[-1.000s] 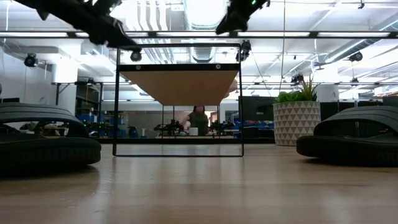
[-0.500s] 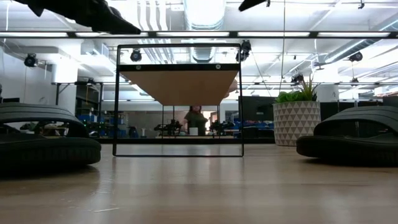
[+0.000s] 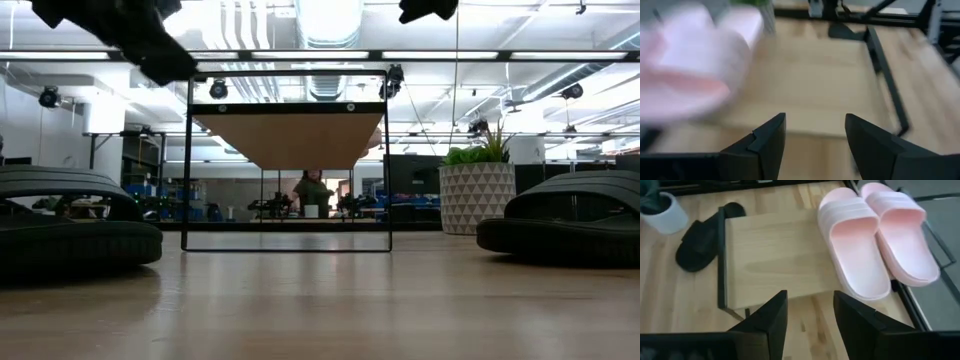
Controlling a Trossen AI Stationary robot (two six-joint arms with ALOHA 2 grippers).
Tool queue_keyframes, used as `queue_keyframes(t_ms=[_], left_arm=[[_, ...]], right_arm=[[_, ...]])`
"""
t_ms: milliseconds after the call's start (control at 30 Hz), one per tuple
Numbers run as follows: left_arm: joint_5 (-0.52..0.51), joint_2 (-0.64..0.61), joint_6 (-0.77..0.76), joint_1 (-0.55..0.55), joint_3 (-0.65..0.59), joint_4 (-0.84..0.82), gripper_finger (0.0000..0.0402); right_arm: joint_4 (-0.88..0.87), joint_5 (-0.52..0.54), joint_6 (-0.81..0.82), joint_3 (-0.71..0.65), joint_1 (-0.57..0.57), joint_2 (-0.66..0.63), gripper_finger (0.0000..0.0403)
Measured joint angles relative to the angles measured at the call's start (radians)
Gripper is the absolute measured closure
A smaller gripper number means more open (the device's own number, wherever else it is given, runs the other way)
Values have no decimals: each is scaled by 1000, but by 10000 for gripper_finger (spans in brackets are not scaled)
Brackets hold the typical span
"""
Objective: Pick and place slides into the shelf
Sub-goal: Put the left black slide on the shelf
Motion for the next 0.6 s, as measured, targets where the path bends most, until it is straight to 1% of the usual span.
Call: queue_keyframes(t_ms=[67, 133, 233, 300, 400, 533, 600], left_arm=[[37, 3, -93, 0, 7, -53, 211], [99, 10, -184, 0, 12, -118, 211], [208, 36, -309, 0, 37, -166, 211], [256, 63, -377, 0, 62, -190, 211], [297, 103, -485, -5, 72, -221, 211], [365, 162, -568, -30, 70, -291, 211], [373, 190, -610, -52, 70, -343, 211]], right_arm=[[-4, 33, 30, -1, 15, 1, 253], [-1, 55, 48, -2, 33, 2, 254], [0, 77, 64, -1, 50, 5, 258], [1, 79, 77, -2, 57, 9, 261], [0, 82, 74, -5, 64, 9, 264], [-1, 82, 66, -8, 67, 9, 263], [-1, 82, 44, -8, 67, 9, 265]])
